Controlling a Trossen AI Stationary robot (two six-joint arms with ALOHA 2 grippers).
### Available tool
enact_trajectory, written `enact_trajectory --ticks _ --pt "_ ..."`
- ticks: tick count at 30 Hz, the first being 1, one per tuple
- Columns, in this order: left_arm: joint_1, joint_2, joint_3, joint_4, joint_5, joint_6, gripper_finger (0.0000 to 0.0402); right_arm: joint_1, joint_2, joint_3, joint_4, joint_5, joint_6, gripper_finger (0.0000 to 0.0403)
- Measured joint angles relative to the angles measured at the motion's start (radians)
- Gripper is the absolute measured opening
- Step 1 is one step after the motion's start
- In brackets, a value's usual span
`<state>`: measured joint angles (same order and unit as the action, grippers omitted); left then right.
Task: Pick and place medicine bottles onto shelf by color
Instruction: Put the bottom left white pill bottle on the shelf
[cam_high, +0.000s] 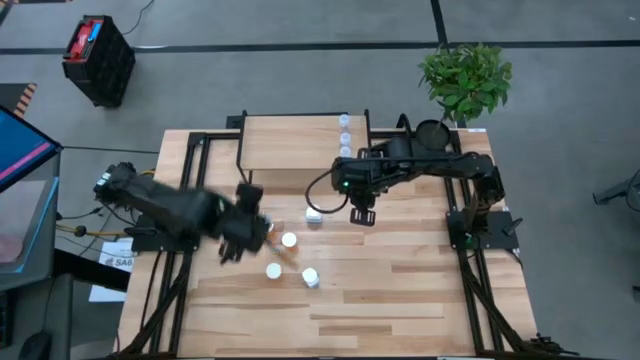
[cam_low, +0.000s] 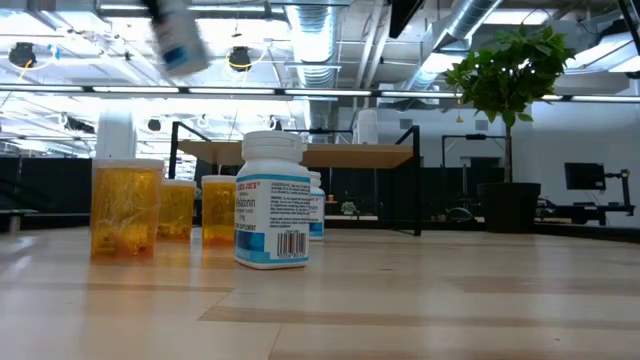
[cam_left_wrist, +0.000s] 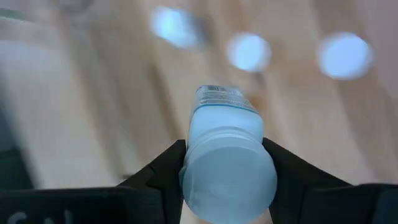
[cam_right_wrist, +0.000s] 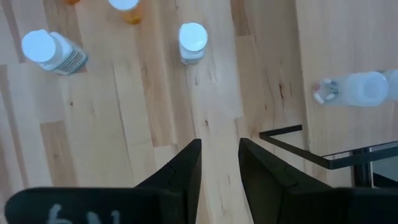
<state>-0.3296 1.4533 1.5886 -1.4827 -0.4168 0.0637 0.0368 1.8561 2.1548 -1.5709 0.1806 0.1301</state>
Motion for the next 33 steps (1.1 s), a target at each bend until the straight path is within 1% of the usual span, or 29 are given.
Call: enact_trajectory --ticks 3,5,7,9,12,14,16,18,21,24,28,33 --pt "0.136 -0.005 0.126 -0.011 -0.012 0.133 0.0144 0.024 0.0 0.0 0.0 0.0 0.0 0.0127" --pt "0.246 -0.004 0.197 -0.017 -0.007 0.208 0.0144 0.04 0.0 0.0 0.0 0.0 0.0 0.0127" --pt "0.365 -0.004 0.247 -0.019 -0.002 0.276 0.0144 0.057 0.0 0.0 0.0 0.0 0.001 0.0127" --pt "0.498 -0.005 0.27 -0.018 0.024 0.357 0.0144 0.074 0.0 0.0 0.0 0.0 0.001 0.0127" --pt "0.702 0.002 0.275 0.019 0.089 0.462 0.0144 0.097 0.0 0.0 0.0 0.0 0.004 0.0127" --pt "0.833 0.02 0.275 0.065 0.173 0.521 0.0144 0.11 0.0 0.0 0.0 0.0 0.02 0.0127" --pt "0.943 0.057 0.275 0.113 0.266 0.58 0.0144 0.119 0.0 0.0 0.0 0.0 0.043 0.0127" --pt "1.029 0.102 0.275 0.146 0.315 0.628 0.0144 0.124 0.0 0.0 0.0 0.0 0.053 0.0127" --pt "1.115 0.183 0.276 0.146 0.31 0.677 0.0144 0.128 0.0 0.0 0.0 0.0 0.056 0.0127" --pt "1.16 0.273 0.275 0.102 0.299 0.698 0.0144 0.128 0.0 0.0 0.0 0.0 0.065 0.0127" --pt "1.169 0.347 0.275 0.093 0.296 0.719 0.0144 0.118 0.0 0.0 0.0 0.0 0.063 0.0127" --pt "1.167 0.367 0.295 0.123 0.286 0.745 0.0144 0.097 0.0 0.0 0.0 0.0 0.056 0.0127"
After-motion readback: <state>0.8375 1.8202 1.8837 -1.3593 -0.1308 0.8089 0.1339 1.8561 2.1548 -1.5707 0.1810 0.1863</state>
